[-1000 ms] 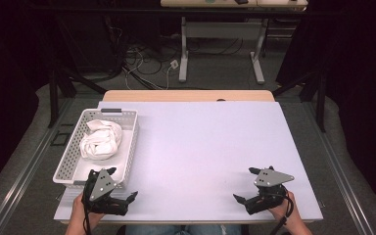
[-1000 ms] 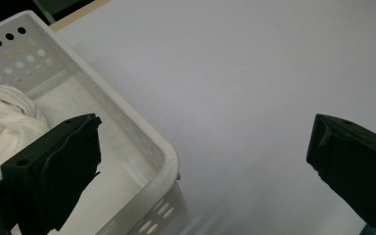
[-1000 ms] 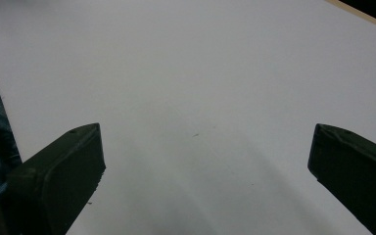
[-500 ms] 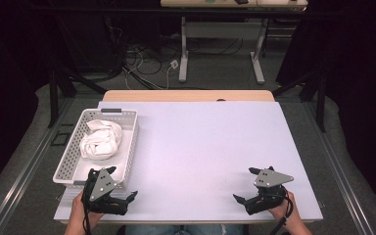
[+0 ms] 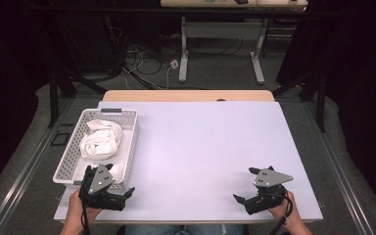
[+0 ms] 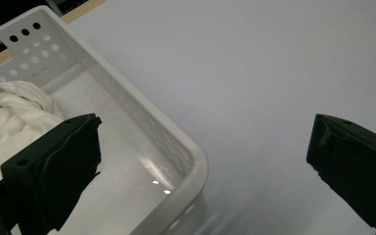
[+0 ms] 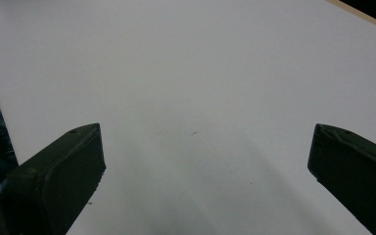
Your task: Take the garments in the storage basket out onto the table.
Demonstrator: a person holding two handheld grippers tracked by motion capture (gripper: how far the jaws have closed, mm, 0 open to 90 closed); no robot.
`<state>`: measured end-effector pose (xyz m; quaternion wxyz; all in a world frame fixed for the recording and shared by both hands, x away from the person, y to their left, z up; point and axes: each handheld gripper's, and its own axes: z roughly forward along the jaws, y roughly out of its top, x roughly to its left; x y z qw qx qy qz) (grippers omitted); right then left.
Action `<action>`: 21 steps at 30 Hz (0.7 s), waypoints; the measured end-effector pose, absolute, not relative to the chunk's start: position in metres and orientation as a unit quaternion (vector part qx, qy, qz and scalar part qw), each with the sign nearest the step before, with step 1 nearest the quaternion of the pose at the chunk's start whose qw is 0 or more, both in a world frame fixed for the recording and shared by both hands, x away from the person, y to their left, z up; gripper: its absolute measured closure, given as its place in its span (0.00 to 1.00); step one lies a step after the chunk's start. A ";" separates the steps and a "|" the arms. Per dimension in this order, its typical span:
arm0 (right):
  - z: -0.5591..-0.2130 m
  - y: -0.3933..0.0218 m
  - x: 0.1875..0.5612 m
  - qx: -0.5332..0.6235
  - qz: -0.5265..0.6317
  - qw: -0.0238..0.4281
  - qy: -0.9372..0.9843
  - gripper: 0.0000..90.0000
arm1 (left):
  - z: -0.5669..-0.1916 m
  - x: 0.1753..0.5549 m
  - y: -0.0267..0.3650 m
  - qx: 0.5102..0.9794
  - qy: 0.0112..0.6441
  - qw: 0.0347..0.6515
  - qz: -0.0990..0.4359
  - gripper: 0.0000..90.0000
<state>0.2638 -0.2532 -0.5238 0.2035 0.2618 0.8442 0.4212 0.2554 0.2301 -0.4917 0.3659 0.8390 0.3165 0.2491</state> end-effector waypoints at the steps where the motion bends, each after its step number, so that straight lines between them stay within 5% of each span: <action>1: -0.524 -0.253 0.264 0.262 0.420 0.202 0.845 0.00 | -0.491 0.256 0.232 0.838 0.317 0.365 0.251 0.00; 21: -0.525 -0.252 0.265 0.258 0.415 0.203 0.848 0.00 | -0.479 0.275 0.247 0.825 0.347 0.362 0.261 0.00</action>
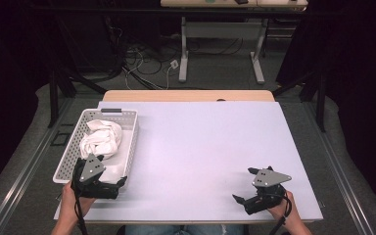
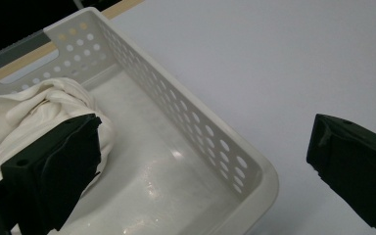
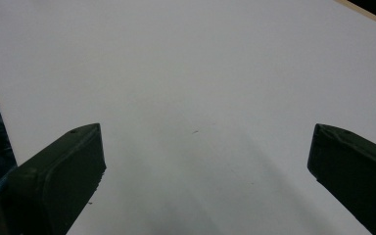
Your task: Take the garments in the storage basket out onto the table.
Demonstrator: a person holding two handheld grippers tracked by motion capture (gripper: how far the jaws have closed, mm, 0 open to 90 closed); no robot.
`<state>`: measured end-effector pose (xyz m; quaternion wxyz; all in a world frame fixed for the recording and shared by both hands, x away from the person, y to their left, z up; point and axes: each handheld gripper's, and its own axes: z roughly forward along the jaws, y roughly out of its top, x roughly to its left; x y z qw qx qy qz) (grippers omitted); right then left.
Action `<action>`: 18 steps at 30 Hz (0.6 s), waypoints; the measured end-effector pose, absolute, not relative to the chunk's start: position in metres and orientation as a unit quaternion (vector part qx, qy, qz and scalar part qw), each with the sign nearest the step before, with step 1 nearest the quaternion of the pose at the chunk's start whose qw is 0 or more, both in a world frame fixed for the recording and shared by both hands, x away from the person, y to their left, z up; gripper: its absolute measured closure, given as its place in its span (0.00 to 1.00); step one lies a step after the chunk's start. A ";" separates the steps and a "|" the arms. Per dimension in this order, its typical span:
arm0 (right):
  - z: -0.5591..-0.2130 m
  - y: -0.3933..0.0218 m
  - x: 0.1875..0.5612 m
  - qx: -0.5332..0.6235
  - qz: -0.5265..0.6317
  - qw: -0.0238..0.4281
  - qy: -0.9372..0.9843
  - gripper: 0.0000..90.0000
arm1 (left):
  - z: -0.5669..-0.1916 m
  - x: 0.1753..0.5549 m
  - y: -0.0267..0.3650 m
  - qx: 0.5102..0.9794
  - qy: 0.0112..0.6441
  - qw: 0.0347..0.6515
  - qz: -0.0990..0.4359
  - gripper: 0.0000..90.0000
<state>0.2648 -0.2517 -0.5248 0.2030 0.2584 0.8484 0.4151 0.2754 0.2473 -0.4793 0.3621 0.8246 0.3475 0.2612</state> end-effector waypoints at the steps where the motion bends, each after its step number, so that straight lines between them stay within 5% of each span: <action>1: -0.525 -0.252 0.265 0.257 0.415 0.203 0.849 0.00 | -0.479 0.277 0.248 0.824 0.348 0.361 0.264 0.00; 18: -0.525 -0.251 0.265 0.257 0.415 0.202 0.849 0.00 | -0.469 0.302 0.249 0.820 0.362 0.352 0.270 0.00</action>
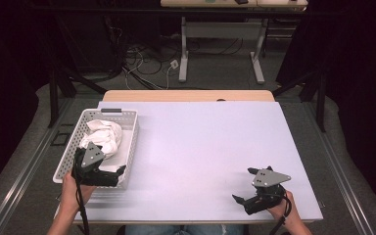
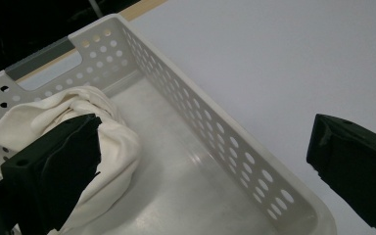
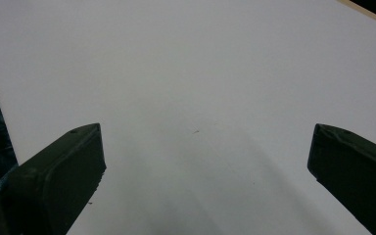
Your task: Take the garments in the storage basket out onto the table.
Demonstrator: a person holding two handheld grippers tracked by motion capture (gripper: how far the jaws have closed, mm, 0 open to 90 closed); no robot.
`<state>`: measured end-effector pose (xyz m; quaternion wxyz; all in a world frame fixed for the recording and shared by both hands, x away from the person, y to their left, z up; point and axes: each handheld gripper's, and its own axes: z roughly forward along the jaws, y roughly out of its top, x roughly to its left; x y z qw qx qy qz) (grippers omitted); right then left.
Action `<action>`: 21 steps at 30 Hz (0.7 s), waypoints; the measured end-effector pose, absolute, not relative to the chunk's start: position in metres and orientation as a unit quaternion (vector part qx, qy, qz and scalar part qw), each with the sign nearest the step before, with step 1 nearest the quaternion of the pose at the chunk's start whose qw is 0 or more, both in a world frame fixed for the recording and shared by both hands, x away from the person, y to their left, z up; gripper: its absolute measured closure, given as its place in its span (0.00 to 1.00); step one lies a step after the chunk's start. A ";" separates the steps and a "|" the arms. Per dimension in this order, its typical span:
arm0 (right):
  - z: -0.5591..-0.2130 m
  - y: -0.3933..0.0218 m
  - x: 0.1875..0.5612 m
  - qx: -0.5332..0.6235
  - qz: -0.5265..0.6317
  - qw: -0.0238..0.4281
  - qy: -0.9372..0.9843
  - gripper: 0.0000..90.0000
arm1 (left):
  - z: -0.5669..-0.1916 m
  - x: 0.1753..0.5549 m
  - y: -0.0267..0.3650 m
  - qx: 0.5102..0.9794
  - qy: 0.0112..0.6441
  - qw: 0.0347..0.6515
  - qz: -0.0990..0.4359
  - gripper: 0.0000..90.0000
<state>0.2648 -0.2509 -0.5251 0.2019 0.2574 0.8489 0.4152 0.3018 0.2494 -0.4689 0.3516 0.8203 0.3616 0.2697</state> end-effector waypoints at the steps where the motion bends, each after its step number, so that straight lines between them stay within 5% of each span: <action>1: -0.525 -0.251 0.265 0.258 0.415 0.201 0.849 0.00 | -0.468 0.304 0.249 0.819 0.363 0.352 0.270 0.00; 21: -0.526 -0.251 0.265 0.259 0.414 0.200 0.849 0.00 | -0.466 0.335 0.253 0.823 0.379 0.325 0.272 0.00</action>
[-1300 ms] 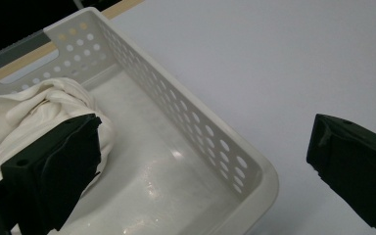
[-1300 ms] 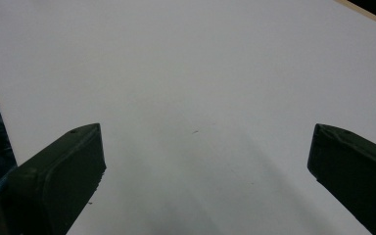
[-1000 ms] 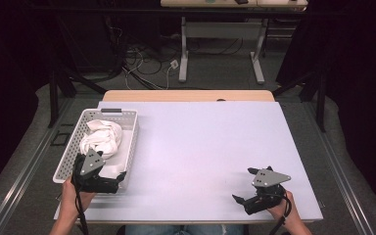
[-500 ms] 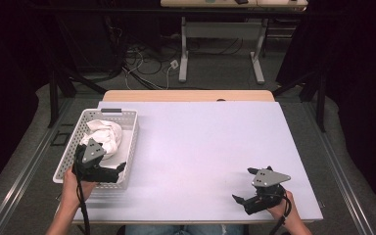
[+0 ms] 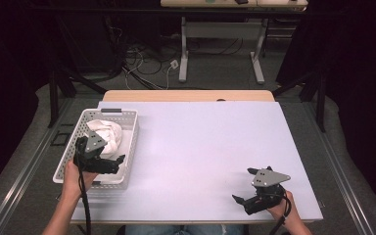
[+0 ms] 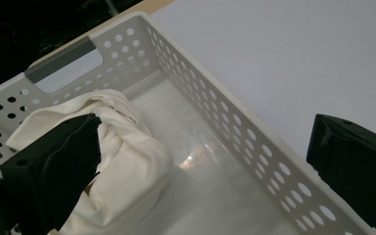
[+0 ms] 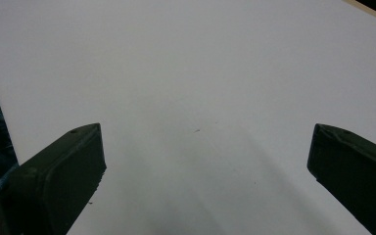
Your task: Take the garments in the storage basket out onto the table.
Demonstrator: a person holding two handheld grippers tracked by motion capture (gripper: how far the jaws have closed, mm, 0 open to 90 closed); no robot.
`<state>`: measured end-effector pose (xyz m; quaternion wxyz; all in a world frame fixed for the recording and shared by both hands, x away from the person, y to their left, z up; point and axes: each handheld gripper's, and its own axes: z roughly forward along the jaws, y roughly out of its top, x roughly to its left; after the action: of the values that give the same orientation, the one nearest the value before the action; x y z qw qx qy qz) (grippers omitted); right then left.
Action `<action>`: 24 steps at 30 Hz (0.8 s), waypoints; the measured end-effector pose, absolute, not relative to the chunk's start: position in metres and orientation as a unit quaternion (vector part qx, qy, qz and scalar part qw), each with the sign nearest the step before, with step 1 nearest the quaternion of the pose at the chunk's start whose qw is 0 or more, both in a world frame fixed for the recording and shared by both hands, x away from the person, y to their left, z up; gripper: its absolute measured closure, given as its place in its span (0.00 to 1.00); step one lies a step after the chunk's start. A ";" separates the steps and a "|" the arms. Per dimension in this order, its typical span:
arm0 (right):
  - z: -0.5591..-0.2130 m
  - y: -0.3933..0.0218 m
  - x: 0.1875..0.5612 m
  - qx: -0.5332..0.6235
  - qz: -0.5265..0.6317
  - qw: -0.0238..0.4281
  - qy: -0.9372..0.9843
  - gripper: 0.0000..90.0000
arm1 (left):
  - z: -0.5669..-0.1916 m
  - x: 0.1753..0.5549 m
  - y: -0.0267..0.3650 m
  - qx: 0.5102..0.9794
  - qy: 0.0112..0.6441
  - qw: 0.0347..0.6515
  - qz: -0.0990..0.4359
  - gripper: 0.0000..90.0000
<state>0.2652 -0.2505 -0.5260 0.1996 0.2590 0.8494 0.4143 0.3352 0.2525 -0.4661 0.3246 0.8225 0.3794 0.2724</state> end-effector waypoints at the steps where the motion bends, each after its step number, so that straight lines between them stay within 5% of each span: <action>1: -0.526 -0.251 0.265 0.258 0.412 0.196 0.852 0.00 | -0.466 0.337 0.253 0.824 0.379 0.322 0.272 0.00; 24: -0.527 -0.250 0.266 0.258 0.406 0.194 0.855 0.01 | -0.480 0.381 0.264 0.830 0.405 0.292 0.247 0.00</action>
<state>0.2656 -0.2499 -0.5271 0.1940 0.2578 0.8550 0.4061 0.3808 0.2640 -0.4797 0.2922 0.8303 0.4049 0.2474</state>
